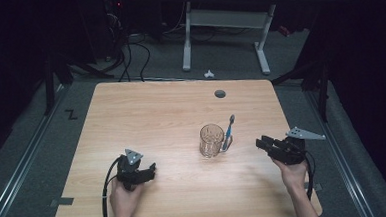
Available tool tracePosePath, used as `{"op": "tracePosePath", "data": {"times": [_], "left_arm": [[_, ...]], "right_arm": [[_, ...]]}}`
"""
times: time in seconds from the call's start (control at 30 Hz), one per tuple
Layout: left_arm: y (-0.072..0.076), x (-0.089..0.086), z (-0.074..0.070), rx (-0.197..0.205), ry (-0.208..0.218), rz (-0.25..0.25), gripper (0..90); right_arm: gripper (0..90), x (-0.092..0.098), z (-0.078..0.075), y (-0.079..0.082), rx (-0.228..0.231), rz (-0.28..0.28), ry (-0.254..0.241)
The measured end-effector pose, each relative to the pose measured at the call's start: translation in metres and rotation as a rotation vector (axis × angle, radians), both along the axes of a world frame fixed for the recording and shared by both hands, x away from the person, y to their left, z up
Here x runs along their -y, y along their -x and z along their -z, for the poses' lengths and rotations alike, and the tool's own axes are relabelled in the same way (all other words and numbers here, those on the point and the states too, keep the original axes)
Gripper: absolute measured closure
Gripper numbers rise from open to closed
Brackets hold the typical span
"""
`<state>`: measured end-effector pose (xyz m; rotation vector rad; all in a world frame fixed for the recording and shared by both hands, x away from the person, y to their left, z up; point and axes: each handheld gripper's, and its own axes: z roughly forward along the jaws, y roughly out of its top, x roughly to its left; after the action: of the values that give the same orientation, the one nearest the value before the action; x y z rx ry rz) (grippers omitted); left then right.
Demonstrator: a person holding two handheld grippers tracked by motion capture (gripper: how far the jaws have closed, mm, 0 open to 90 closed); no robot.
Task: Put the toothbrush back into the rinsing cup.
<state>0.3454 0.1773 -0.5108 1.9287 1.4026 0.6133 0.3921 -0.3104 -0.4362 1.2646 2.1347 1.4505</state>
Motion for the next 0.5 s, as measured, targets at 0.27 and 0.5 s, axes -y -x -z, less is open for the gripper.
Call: {"op": "tracePosePath", "data": {"times": [0.27, 0.5], "left_arm": [[0.0, 0.0, 0.0, 0.0, 0.0, 0.0, 22.0], [0.0, 0.0, 0.0, 0.0, 0.001, -0.001, 22.0]], "right_arm": [[62.3, 0.001, 0.008, 0.003, -0.014, 0.009, 0.007], [61.9, -0.002, 0.013, 0.004, -0.018, 0.011, 0.032]]}}
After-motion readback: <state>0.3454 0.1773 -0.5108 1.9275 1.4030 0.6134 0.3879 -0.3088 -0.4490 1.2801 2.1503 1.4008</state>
